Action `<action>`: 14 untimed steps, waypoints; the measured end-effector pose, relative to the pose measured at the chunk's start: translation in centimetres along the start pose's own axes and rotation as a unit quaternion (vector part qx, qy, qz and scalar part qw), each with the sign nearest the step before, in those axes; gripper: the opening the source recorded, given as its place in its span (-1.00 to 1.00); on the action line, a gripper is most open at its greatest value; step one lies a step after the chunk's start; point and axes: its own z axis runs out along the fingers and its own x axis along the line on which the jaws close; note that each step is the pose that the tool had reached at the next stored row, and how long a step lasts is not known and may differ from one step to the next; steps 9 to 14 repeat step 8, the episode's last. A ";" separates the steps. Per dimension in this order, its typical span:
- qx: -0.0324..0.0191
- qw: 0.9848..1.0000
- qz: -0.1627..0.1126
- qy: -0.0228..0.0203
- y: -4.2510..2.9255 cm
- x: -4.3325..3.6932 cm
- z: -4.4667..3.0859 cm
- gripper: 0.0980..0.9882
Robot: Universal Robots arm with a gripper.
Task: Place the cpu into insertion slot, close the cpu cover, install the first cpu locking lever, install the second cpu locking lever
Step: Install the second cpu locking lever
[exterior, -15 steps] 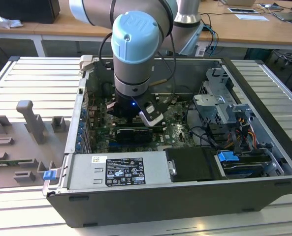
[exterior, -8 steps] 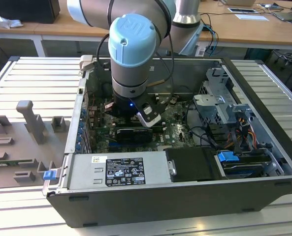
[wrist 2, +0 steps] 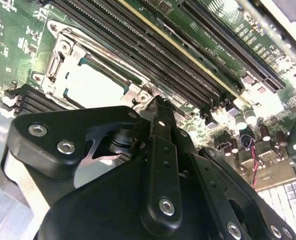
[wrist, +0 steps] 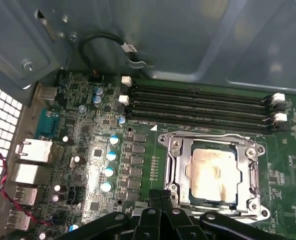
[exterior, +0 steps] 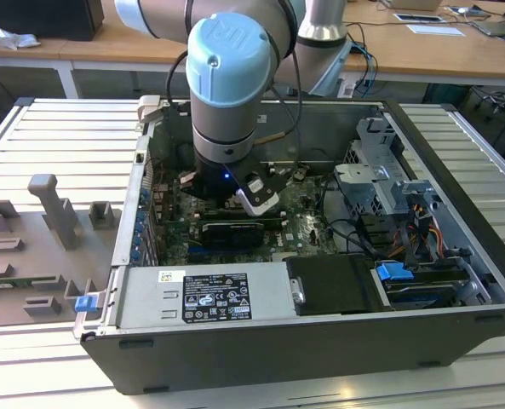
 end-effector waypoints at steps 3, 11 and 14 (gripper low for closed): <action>0.001 1.000 0.000 0.000 0.14 -0.01 -0.42 -0.98; 0.001 1.000 0.000 0.000 0.20 -0.01 -0.61 -0.98; 0.001 1.000 0.000 0.000 0.20 -0.01 -0.61 -0.98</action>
